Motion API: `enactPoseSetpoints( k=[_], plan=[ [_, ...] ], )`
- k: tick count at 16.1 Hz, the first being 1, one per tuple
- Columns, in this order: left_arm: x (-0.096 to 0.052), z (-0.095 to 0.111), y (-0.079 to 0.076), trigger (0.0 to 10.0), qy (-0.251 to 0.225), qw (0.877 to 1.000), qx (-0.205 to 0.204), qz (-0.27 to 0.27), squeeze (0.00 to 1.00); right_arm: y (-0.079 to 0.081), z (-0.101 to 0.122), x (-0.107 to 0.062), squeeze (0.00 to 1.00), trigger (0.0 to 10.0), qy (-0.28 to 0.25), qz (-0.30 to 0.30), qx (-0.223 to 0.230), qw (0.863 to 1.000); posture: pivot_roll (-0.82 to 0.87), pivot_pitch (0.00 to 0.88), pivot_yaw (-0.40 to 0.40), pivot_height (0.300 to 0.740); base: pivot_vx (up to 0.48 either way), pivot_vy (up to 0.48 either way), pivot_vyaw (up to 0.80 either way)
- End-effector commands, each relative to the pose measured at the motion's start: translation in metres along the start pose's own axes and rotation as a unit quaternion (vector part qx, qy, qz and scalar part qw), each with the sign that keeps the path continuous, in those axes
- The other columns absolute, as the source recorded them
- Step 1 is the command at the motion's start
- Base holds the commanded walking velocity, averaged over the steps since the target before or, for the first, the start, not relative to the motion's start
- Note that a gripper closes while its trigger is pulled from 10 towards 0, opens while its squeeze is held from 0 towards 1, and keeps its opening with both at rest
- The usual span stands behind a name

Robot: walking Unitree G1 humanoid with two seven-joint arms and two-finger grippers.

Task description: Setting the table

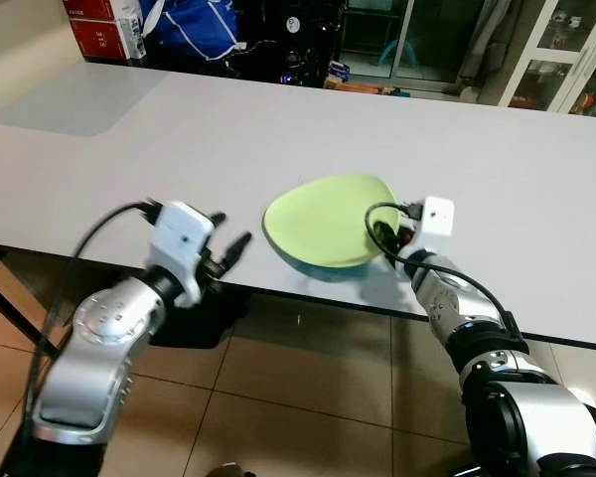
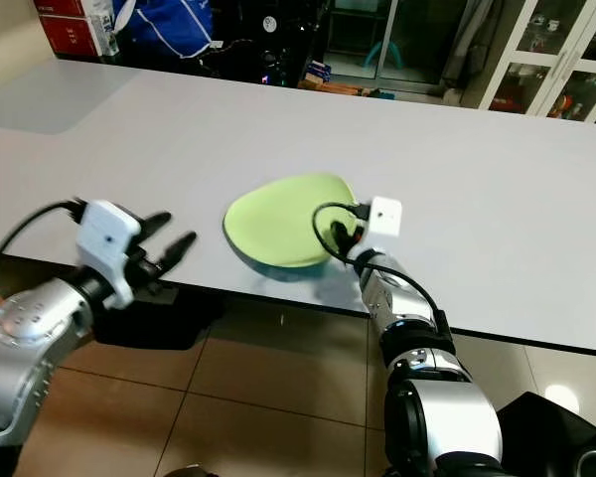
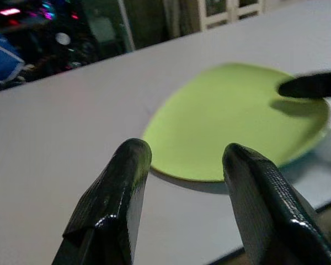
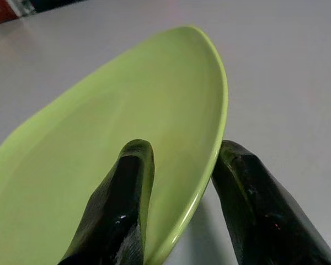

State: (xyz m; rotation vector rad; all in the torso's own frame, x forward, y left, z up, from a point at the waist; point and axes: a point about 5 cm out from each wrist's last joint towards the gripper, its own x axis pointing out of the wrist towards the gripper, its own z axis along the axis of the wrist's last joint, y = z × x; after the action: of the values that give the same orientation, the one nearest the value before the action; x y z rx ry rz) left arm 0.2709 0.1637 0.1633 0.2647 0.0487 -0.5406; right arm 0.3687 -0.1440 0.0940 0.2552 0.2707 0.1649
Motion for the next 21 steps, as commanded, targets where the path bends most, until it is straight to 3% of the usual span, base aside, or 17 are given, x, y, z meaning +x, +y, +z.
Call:
enactPoseSetpoints(
  k=[1,9,10,11,12,13,19,20,21],
  plan=[
    [0.0,0.0,-0.004,10.0,0.0,1.0,0.0,-0.012,0.0,0.002,0.006,0.0,0.0,10.0,-0.018,0.009,-0.024,1.0,0.03,0.0,-0.007,0.74,0.0,0.0,0.0],
    [-0.005,-0.009,-0.008,10.0,0.024,0.999,-0.004,-0.032,0.0,-0.004,-0.023,-0.005,0.0,10.0,0.053,-0.033,-0.086,0.994,0.02,0.0,-0.001,0.74,0.0,0.0,0.0],
    [-0.005,-0.009,-0.007,10.0,0.025,0.999,-0.002,-0.031,0.0,-0.006,-0.025,-0.005,0.08,10.0,0.061,-0.04,-0.09,0.993,0.03,0.0,-0.003,0.74,0.0,0.0,0.0],
    [-0.005,-0.009,-0.006,10.0,0.025,0.999,-0.001,-0.03,0.0,-0.007,-0.026,-0.005,0.74,10.0,0.064,-0.046,-0.092,0.993,0.04,0.0,-0.002,0.74,0.0,0.0,0.0],
    [-0.005,-0.009,-0.006,10.0,0.025,0.999,0.0,-0.029,0.0,-0.008,-0.026,-0.005,0.74,10.0,0.065,-0.05,-0.094,0.992,0.04,0.0,-0.002,0.74,0.0,0.0,0.0],
    [-0.005,-0.007,-0.005,10.0,0.024,0.999,0.0,-0.028,0.0,-0.01,-0.027,-0.005,1.0,10.0,0.064,-0.058,-0.096,0.992,0.04,0.0,-0.001,0.74,0.0,0.0,0.0],
    [-0.005,-0.006,-0.001,10.0,0.021,1.0,0.004,-0.019,0.0,-0.011,-0.011,-0.003,1.0,10.0,0.016,-0.073,-0.096,0.993,0.05,0.0,-0.015,0.74,0.0,0.0,0.0],
    [-0.006,-0.003,-0.001,10.0,0.013,1.0,0.005,-0.013,0.0,-0.013,0.004,-0.003,0.0,10.0,-0.029,-0.08,-0.081,0.993,0.06,0.0,-0.02,0.74,0.0,0.0,0.0],
    [-0.006,-0.001,0.0,10.0,0.003,1.0,0.009,-0.004,0.0,-0.014,0.017,-0.004,0.0,10.0,-0.066,-0.084,-0.069,0.992,0.06,0.0,-0.024,0.74,0.0,0.0,0.0]
  ],
)
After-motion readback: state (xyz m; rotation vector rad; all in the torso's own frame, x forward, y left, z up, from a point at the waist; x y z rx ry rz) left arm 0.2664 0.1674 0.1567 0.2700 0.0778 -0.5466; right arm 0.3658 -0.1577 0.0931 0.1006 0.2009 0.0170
